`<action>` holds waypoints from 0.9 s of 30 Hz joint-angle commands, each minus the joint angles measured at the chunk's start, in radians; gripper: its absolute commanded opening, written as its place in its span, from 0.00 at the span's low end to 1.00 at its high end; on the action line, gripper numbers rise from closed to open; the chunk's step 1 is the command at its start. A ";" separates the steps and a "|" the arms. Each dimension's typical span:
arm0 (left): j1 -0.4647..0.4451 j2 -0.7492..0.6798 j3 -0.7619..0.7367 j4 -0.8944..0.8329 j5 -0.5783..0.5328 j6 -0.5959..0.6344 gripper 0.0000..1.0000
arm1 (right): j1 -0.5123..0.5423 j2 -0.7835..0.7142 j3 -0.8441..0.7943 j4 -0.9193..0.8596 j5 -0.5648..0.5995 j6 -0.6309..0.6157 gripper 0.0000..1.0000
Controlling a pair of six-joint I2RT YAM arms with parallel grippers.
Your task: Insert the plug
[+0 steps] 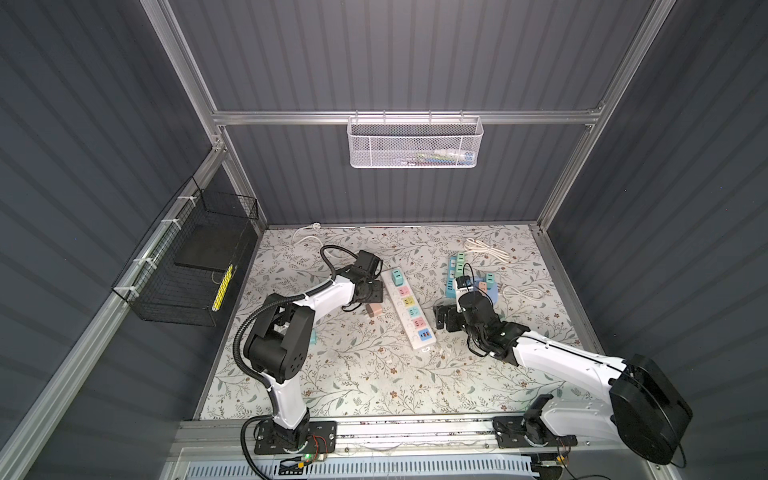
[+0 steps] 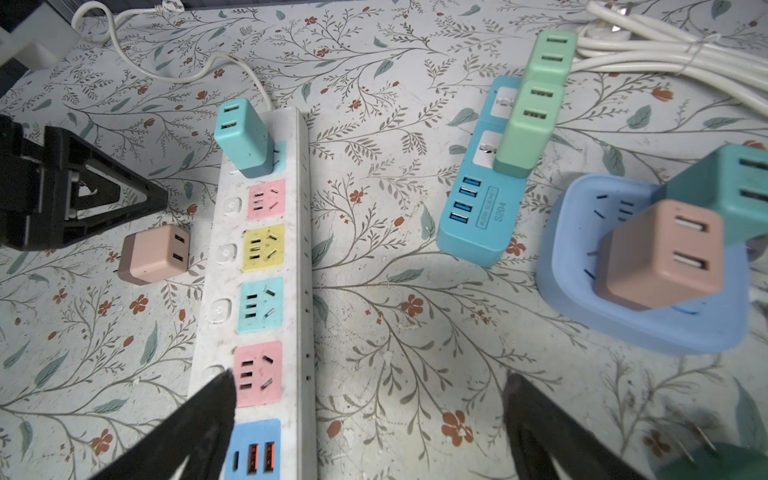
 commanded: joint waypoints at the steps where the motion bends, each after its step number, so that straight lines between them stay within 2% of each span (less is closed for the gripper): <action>1: -0.004 0.032 0.006 -0.057 0.037 0.050 0.71 | 0.009 0.012 0.023 0.002 0.007 -0.005 0.99; 7: -0.009 0.038 -0.011 -0.043 0.103 0.027 0.72 | 0.011 0.002 0.021 0.001 0.012 -0.005 0.99; 27: -0.089 -0.055 -0.077 -0.048 0.121 -0.070 0.72 | 0.015 0.004 0.025 -0.005 0.019 -0.010 0.99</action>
